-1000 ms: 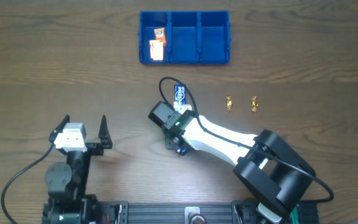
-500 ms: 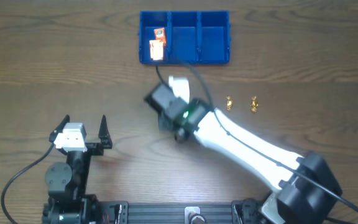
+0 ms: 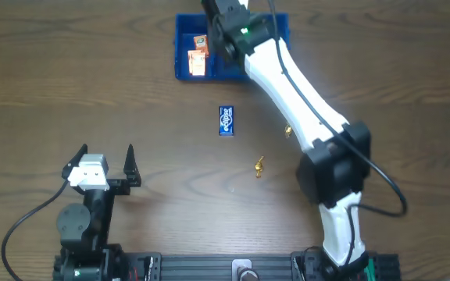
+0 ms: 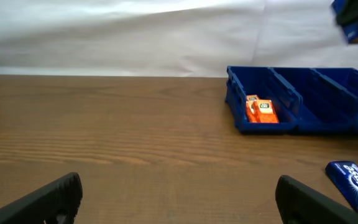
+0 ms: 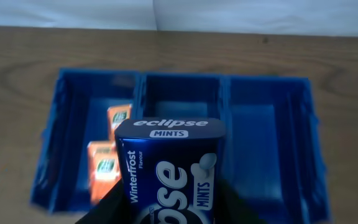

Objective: Sort Candies Into Trays

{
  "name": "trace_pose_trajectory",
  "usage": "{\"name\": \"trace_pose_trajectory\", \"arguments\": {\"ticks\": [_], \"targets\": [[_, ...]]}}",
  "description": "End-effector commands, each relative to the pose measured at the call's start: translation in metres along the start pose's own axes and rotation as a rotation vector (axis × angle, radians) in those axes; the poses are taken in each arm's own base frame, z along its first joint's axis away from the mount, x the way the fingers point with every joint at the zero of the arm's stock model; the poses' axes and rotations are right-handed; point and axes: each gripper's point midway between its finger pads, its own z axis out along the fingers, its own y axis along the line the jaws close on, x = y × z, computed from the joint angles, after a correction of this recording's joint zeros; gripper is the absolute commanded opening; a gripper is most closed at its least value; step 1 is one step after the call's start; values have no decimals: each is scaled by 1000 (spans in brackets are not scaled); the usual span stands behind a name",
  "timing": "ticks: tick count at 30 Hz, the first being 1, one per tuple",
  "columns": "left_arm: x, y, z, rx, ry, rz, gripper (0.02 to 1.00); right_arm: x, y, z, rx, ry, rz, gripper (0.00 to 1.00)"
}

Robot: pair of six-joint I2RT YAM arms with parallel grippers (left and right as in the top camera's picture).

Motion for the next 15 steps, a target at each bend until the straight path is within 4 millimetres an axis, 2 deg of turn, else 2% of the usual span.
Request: {"name": "trace_pose_trajectory", "arguments": {"ticks": [1, 3, 4, 6, 8, 12, 15], "targets": [[16, -2, 2, 15, 38, 7, 998, 1, -8, 37, -19, 22, -10, 191], [16, -2, 2, 15, 38, 7, 998, 10, -9, 49, -14, 42, -14, 196], [16, -2, 2, 15, 38, 7, 998, 17, -8, 58, -12, 61, -22, 246], [16, -2, 2, 15, 38, 7, 998, 21, -7, 62, -11, 70, -24, 281], [16, -2, 2, 15, 38, 7, 998, 21, -7, 63, -13, 67, -23, 345], [16, -2, 2, 15, 38, 7, 996, 20, 0, 62, -52, 68, -24, 595], [16, -2, 2, 15, 38, 7, 998, 18, 1, 55, -54, 68, -33, 630]]}}
